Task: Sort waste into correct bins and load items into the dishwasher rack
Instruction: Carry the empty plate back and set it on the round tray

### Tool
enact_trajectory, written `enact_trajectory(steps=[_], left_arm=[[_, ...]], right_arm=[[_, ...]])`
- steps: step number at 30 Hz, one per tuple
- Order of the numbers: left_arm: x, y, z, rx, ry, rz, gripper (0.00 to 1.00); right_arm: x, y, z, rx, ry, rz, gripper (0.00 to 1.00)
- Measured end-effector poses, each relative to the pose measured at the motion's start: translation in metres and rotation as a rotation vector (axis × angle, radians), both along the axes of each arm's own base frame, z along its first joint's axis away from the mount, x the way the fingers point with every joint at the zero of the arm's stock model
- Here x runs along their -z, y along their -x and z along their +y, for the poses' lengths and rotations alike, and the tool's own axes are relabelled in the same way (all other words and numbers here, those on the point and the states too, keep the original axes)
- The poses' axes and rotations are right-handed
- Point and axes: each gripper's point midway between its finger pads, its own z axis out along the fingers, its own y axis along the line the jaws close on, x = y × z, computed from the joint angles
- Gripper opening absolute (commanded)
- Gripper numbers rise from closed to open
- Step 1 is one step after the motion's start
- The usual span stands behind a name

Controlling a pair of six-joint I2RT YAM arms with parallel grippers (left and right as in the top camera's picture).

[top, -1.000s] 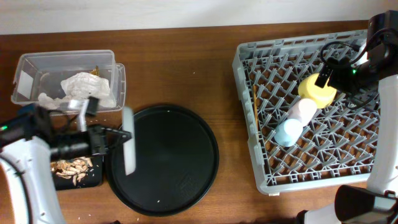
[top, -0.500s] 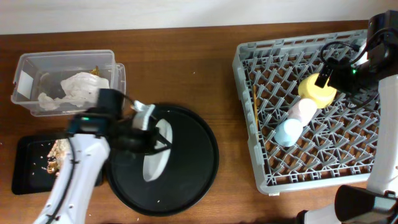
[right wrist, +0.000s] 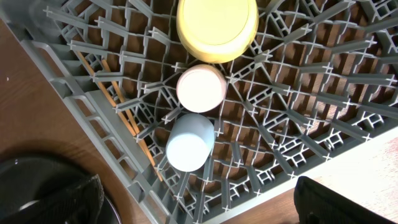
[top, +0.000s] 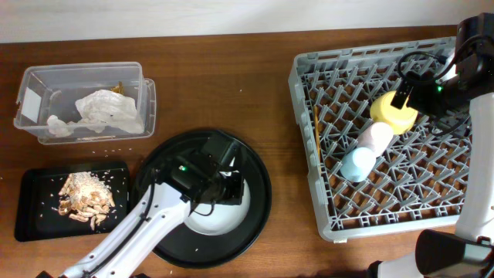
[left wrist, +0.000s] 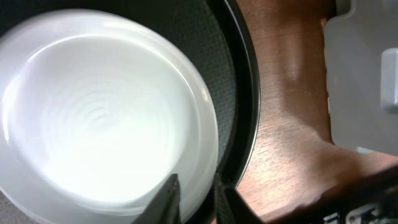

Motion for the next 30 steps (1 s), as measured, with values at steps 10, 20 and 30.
enact_trajectory(steps=[10,20,30], left_arm=[[0.002,0.001,0.007,-0.014,-0.056,-0.016,0.35],[-0.066,-0.028,0.122,-0.344,-0.285,-0.096,0.99],[-0.083,-0.003,0.213,-0.649,-0.361,-0.033,0.99]], right_arm=[[0.000,0.000,0.000,0.000,0.000,0.000,0.99],[0.000,0.000,0.000,0.000,0.000,0.000,0.98],[0.000,0.000,0.000,0.001,0.000,0.000,0.99]])
